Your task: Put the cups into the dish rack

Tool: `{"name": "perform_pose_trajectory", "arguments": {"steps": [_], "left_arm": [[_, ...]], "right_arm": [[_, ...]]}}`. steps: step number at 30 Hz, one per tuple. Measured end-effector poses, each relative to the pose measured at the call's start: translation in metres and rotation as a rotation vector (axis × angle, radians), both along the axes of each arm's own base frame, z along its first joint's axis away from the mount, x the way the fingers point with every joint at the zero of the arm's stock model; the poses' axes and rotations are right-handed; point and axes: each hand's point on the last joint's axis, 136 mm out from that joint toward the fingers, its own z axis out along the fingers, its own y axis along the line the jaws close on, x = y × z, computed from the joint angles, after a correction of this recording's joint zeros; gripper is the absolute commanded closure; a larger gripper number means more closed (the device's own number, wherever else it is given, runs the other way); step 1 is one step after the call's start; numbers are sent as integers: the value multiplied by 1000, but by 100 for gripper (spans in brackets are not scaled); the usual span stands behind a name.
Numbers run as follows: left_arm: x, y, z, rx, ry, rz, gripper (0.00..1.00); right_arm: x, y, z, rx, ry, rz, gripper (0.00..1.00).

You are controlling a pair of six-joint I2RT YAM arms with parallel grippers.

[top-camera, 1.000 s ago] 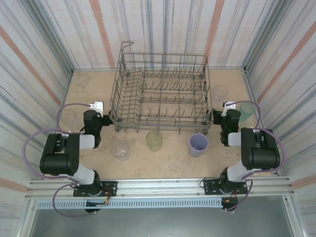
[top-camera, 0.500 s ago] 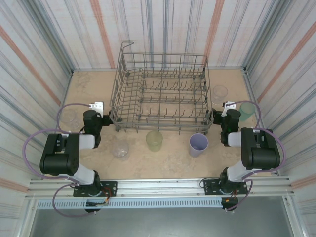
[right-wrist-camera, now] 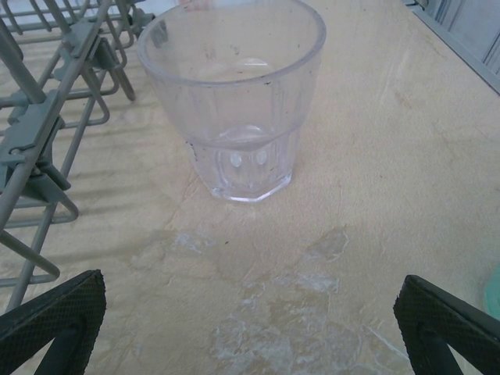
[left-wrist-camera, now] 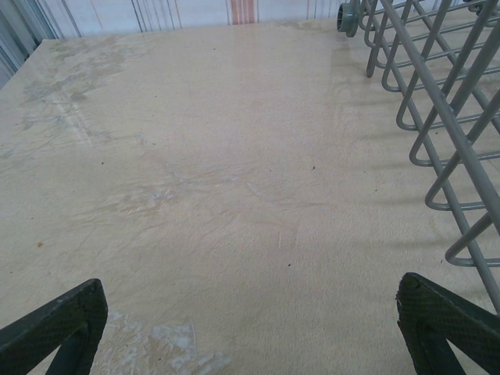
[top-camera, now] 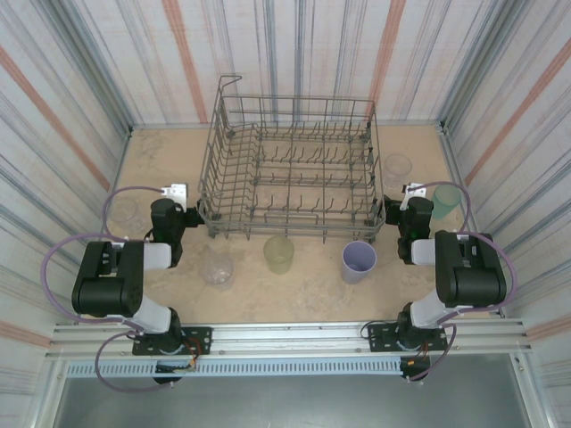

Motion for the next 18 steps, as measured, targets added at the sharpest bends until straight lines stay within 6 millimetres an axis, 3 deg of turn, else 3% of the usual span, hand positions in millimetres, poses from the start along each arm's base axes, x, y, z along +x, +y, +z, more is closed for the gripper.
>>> {"name": "perform_pose_trajectory", "arguments": {"steps": [9, 18], "left_arm": [[-1, 2, 3, 10, 18, 22, 1], [-7, 17, 21, 19, 5, 132, 1]], "right_arm": [[0, -3, 11, -14, -29, -26, 1], [-12, -13, 56, -8, -67, -104, 1]]}}
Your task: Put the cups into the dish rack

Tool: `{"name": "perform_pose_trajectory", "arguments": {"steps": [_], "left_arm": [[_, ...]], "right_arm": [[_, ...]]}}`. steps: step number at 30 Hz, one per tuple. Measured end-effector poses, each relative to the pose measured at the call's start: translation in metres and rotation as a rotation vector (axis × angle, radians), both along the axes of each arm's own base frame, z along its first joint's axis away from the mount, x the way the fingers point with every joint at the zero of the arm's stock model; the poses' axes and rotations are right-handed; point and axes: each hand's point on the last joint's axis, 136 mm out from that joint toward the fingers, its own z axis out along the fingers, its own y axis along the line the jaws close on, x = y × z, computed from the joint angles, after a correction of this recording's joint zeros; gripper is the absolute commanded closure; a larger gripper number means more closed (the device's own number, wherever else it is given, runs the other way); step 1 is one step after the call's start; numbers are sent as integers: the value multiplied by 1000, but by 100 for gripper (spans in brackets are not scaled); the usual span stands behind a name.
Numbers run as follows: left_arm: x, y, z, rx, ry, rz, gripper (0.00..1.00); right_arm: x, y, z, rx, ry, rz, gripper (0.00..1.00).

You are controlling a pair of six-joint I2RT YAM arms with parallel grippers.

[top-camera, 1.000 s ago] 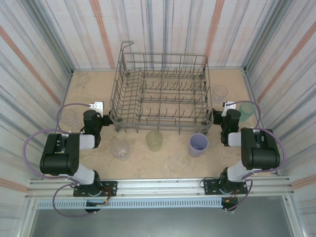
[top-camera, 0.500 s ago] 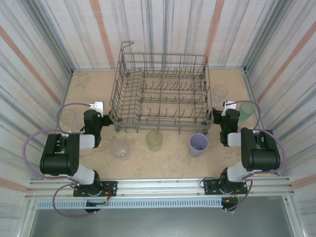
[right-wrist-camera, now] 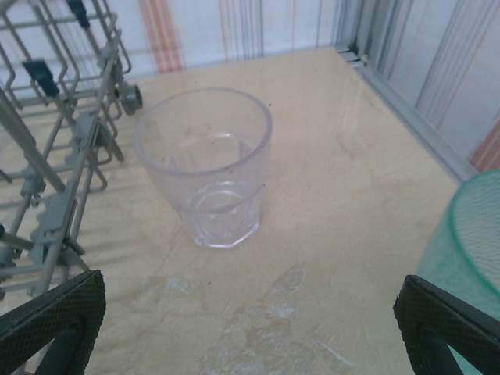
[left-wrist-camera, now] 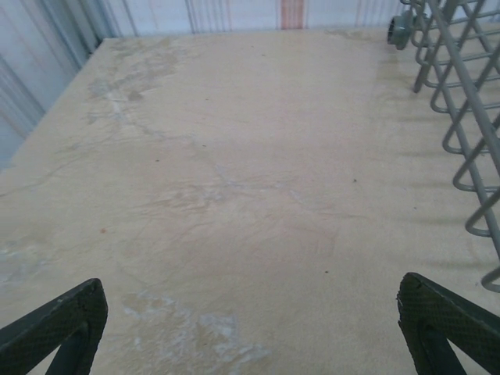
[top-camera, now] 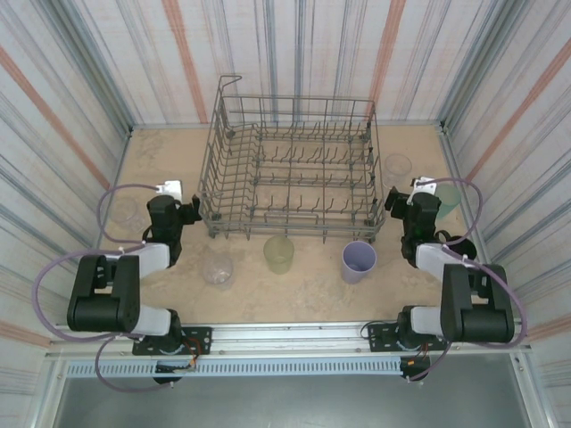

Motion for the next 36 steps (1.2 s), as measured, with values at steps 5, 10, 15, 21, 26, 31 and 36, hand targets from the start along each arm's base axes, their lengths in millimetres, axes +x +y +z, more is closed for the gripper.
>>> {"name": "perform_pose_trajectory", "arguments": {"steps": [5, 10, 15, 21, 26, 31, 36], "left_arm": [[-1, -1, 18, 32, -1, 54, 1], [4, 14, 42, 86, 33, 223, 1], [-7, 30, 56, 156, 63, 369, 1], [-34, 51, 74, 171, 79, 507, 1], [-46, 62, 98, 124, 70, 567, 1], [-60, 64, 115, 72, 60, 568, 1], [-75, 63, 144, -24, 0, 543, 1]], "right_arm": [[-8, -10, 22, 38, 17, -75, 1], [-23, -12, 36, 91, 53, -120, 1], [-45, -12, 37, 133, 99, -143, 1], [-52, -6, 49, 192, 137, -131, 1], [-50, 5, 63, 241, 174, -91, 1], [-55, 22, 65, 282, 231, -34, 1], [-62, 39, 70, 297, 289, 21, 1]]}}
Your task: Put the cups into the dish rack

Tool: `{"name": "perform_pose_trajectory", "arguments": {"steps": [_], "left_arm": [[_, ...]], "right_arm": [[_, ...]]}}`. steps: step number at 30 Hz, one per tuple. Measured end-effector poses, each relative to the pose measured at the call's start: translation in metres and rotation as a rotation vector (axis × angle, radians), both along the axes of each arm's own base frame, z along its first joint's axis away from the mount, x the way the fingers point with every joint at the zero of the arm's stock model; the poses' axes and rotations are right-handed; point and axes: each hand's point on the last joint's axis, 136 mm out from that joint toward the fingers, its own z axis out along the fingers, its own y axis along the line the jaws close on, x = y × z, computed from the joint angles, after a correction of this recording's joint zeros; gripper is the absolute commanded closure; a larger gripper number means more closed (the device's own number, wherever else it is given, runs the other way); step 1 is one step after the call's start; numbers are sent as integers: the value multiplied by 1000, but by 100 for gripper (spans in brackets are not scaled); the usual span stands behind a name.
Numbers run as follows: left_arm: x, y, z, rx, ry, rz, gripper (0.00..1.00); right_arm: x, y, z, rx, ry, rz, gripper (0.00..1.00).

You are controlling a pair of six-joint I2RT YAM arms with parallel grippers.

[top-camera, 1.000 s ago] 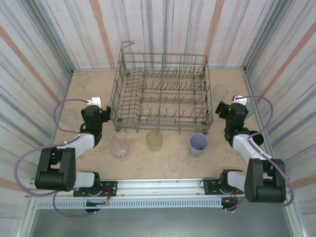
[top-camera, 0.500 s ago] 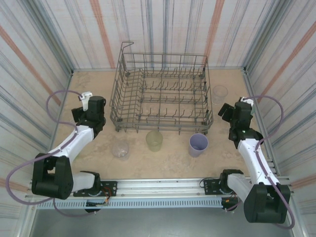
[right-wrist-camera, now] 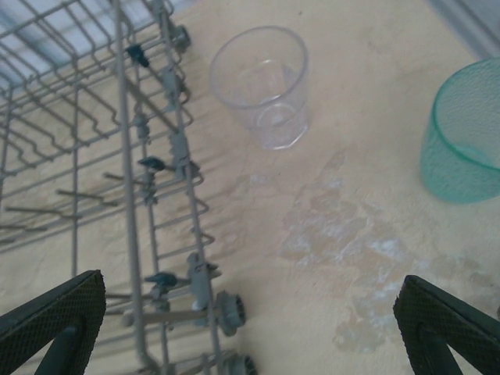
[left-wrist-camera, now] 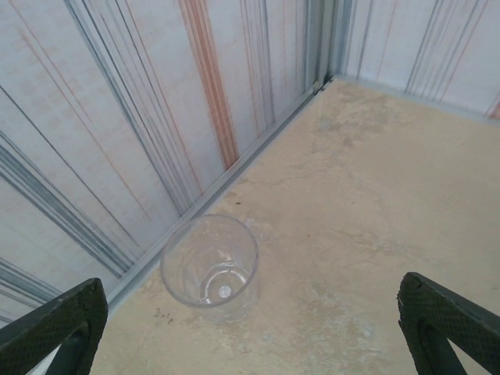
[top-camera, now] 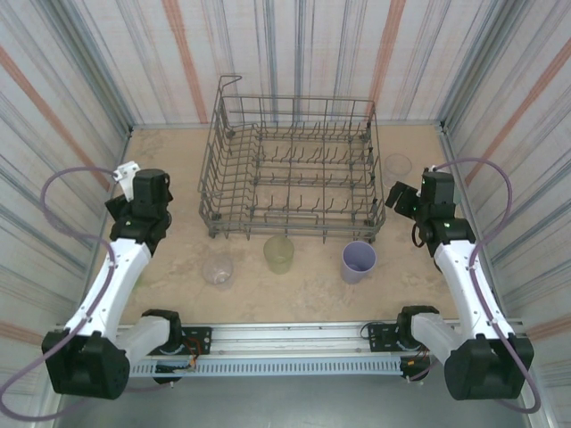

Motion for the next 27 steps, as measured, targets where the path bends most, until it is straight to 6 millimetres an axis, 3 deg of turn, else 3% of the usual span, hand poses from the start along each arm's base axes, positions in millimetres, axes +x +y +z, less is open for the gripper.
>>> {"name": "perform_pose_trajectory", "arguments": {"steps": [4, 15, 21, 27], "left_arm": [[-6, -10, 23, -56, -65, -64, 1], [-4, -60, 59, -225, -93, -343, 1], [-3, -90, 71, -332, -75, -486, 1], [-5, -121, 66, -402, -27, -592, 1]], "right_arm": [[-7, 12, -1, 26, 21, 40, 1], [-26, 35, 6, 117, 25, 100, 1], [-46, 39, 23, 146, -23, 103, 1], [-64, 39, 28, 157, -24, 101, 1]]}}
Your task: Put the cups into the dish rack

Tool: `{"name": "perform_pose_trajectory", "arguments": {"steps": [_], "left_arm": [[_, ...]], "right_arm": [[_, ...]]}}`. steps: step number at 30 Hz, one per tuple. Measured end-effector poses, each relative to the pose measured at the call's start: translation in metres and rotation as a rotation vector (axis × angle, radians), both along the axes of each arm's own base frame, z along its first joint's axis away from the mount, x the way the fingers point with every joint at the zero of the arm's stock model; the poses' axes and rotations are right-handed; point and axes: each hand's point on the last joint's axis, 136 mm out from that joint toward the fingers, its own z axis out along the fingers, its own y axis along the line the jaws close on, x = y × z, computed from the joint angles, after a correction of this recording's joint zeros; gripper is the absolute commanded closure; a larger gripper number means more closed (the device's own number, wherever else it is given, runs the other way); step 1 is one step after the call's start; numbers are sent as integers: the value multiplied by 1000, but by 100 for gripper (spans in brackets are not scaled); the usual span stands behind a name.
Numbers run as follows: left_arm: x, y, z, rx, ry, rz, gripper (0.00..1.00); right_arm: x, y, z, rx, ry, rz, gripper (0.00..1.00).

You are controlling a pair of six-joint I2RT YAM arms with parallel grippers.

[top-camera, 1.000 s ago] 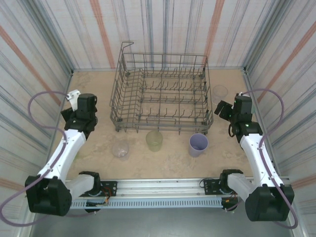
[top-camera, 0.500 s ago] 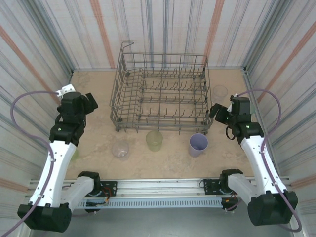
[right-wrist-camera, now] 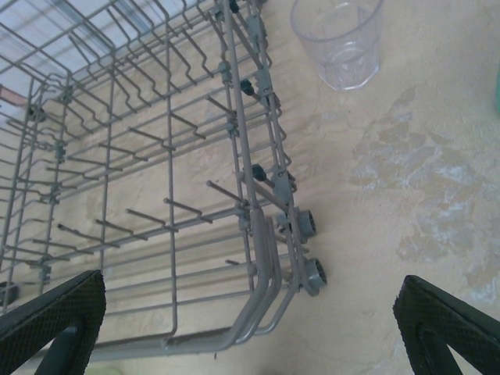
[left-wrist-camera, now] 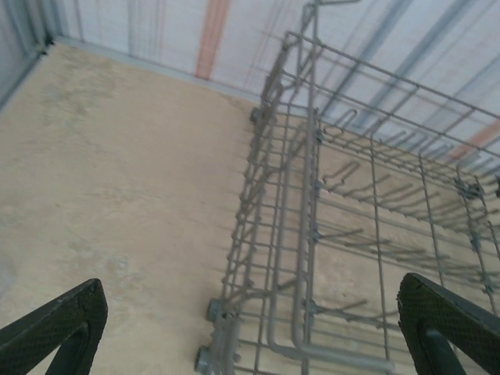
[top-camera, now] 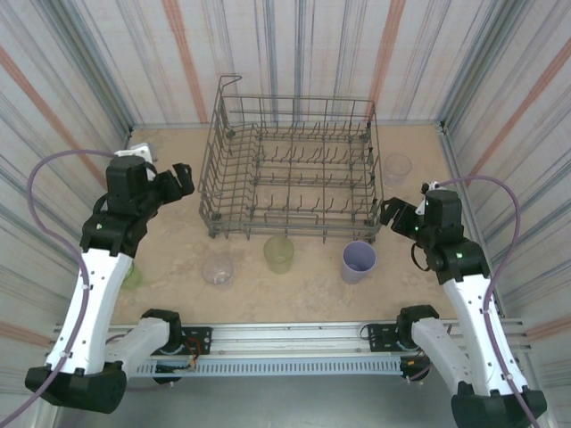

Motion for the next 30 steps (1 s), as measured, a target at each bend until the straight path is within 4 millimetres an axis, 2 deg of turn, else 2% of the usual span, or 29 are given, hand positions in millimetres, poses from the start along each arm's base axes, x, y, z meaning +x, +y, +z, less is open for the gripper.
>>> {"name": "perform_pose_trajectory", "arguments": {"steps": [7, 11, 18, 21, 25, 27, 30], "left_arm": [[3, -29, -2, -10, 47, -93, 1], [5, -40, 6, -15, 38, -129, 1], [6, -43, 15, -18, 20, -143, 1], [6, -44, 18, -16, 15, -147, 1], [6, -44, 18, -13, 15, -149, 1], [5, -44, 17, -9, 24, -150, 1], [3, -43, 13, -3, 38, -152, 1]], "right_arm": [[-14, 14, 5, 49, 9, 23, 1], [-22, 37, 1, 66, 39, 84, 1], [-35, 75, -3, 23, 59, 177, 1], [-37, 95, 9, -2, 35, 219, 1], [-37, 131, 23, -57, 12, 287, 1], [-35, 151, 22, -86, 24, 315, 1], [-32, 176, 6, -140, 61, 339, 0]]}}
